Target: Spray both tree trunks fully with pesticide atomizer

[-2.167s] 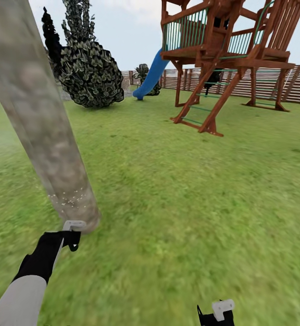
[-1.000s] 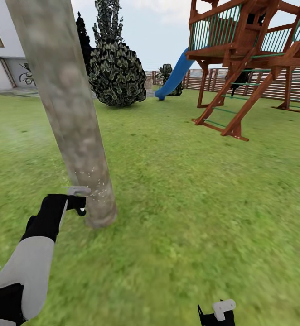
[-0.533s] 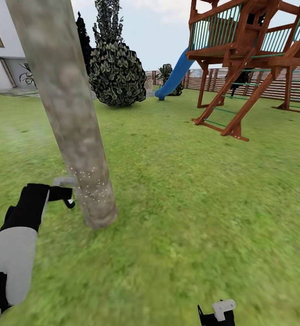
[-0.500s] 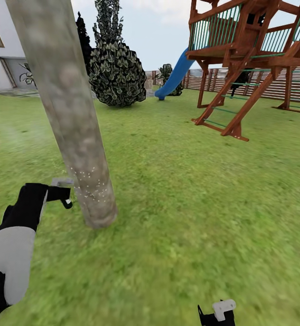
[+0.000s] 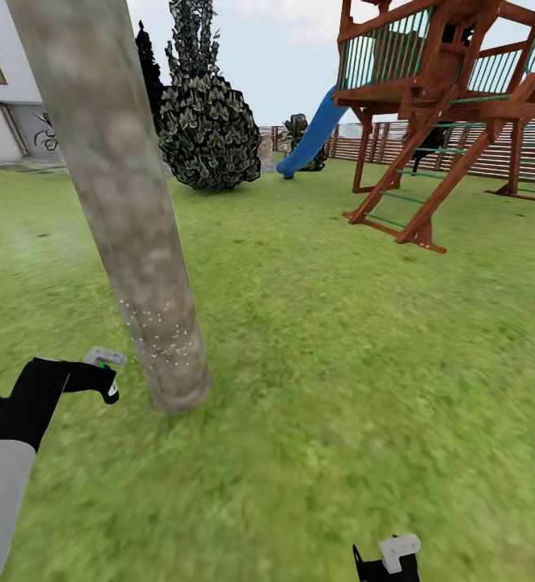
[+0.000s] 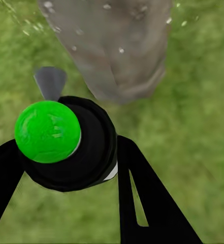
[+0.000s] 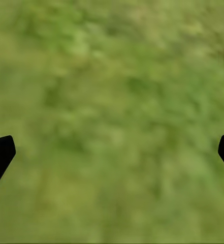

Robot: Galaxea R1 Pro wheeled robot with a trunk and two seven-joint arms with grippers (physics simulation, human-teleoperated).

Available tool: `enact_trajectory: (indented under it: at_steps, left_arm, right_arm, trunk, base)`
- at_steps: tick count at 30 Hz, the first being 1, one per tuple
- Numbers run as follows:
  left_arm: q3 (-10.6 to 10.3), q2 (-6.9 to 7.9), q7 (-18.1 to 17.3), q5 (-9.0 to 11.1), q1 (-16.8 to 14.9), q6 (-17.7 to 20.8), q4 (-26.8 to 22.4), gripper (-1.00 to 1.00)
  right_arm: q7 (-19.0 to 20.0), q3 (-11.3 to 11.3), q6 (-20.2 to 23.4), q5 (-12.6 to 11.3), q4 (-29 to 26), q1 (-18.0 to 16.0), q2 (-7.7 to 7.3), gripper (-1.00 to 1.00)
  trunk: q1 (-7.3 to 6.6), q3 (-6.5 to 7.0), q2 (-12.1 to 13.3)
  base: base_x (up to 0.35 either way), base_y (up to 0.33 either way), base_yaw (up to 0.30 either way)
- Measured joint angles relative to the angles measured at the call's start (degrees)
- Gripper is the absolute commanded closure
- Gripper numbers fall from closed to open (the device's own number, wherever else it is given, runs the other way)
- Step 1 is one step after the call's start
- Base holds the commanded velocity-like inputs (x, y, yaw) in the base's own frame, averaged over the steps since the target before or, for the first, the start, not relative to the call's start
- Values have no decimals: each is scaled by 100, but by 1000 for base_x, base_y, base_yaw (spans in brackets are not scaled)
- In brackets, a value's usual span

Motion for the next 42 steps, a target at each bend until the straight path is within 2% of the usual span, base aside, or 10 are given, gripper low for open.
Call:
enact_trajectory:
  at_steps: [9,29,33,38,42]
  left_arm:
    - [17,-67,53,17,9,4,5,100]
    - [30,-106,76,7,10,21,97,100]
    - [36,-106,333,19,10,36,97,100]
    - [54,-275,371,11,10,54,89,100]
    - [73,-298,373,0,10,57,84,100]
  right_arm:
    - [-2,0,2,-1,0,0,9,-100]
    - [-2,1,1,-1,0,0,8,-100]
    - [-2,1,3,-1,0,0,9,-100]
    - [-2,0,-1,0,0,0,9,-100]
    - [-7,0,1,-2,0,0,6,-100]
  trunk:
    - [0,0,0]
    - [0,0,0]
    - [0,0,0]
    - [0,0,0]
    - [0,0,0]
  base:
    - [73,13,124]
    - [14,-268,1]
    - [0,-273,45]
    - [24,-273,254]
    - [120,-273,142]
